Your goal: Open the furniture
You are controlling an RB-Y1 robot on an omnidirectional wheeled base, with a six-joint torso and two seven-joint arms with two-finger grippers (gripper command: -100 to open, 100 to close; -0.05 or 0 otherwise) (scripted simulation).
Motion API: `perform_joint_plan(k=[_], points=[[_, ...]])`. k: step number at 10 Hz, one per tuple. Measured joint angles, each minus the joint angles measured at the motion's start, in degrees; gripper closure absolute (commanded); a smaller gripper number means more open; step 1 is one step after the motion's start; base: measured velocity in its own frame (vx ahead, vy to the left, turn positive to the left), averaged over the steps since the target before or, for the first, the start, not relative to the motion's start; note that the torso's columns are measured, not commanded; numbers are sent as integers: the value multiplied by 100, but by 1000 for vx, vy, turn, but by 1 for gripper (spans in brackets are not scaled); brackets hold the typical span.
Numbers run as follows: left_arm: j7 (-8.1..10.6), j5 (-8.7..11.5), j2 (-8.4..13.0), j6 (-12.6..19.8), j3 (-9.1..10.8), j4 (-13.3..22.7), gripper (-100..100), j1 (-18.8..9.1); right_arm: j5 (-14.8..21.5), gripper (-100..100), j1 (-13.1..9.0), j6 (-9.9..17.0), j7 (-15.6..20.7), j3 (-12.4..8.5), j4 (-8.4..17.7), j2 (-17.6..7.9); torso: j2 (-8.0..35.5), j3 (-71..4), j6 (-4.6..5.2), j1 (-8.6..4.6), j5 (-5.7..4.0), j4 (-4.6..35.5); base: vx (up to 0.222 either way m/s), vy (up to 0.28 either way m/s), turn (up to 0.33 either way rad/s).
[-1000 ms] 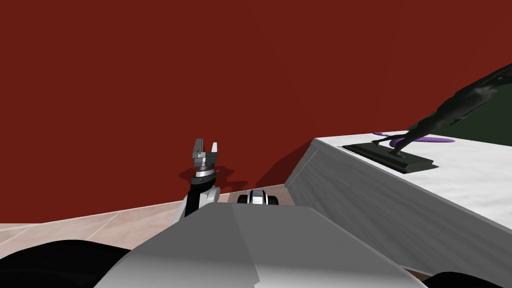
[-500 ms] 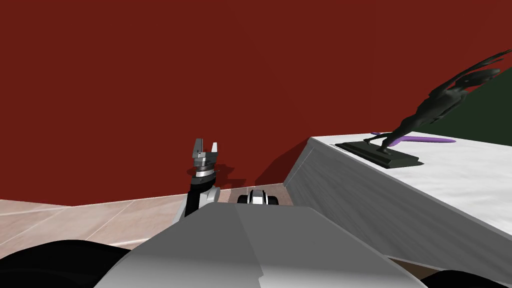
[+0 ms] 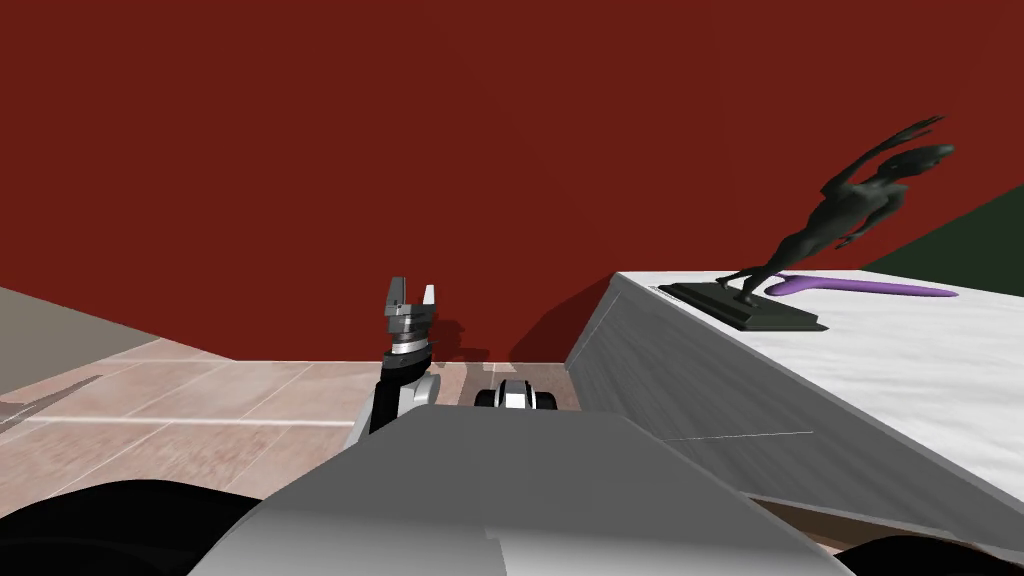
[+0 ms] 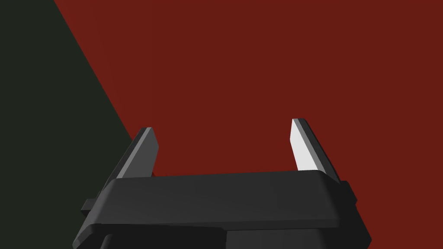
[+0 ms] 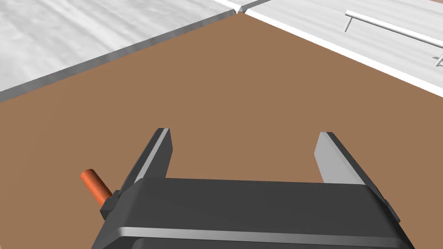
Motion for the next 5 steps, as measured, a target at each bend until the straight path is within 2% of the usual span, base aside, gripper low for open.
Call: perform_joint_plan(k=[1, 2, 4, 5], points=[[0, 0, 0, 0, 0, 0, 0, 0, 92, -100, -40, 135, 48, 29, -186, 62, -7, -6, -5, 13, 6, -3, -186, -133, 278], [0, 0, 0, 0, -1, 0, 0, -1, 217, -100, -56, 335, 143, 31, -473, 189, -2, -3, -7, 11, 6, -2, -137, -114, 123], [0, 0, 0, 0, 0, -1, 0, 0, 381, -100, -293, 452, 414, 36, -539, 333, -11, -8, -15, 3, 4, -4, -174, -123, 165], [0, 0, 0, 0, 0, 0, 0, -1, 536, -100, -397, 635, 488, 162, -744, 394, -9, -2, -52, -23, -12, 1, -188, -108, 150]])
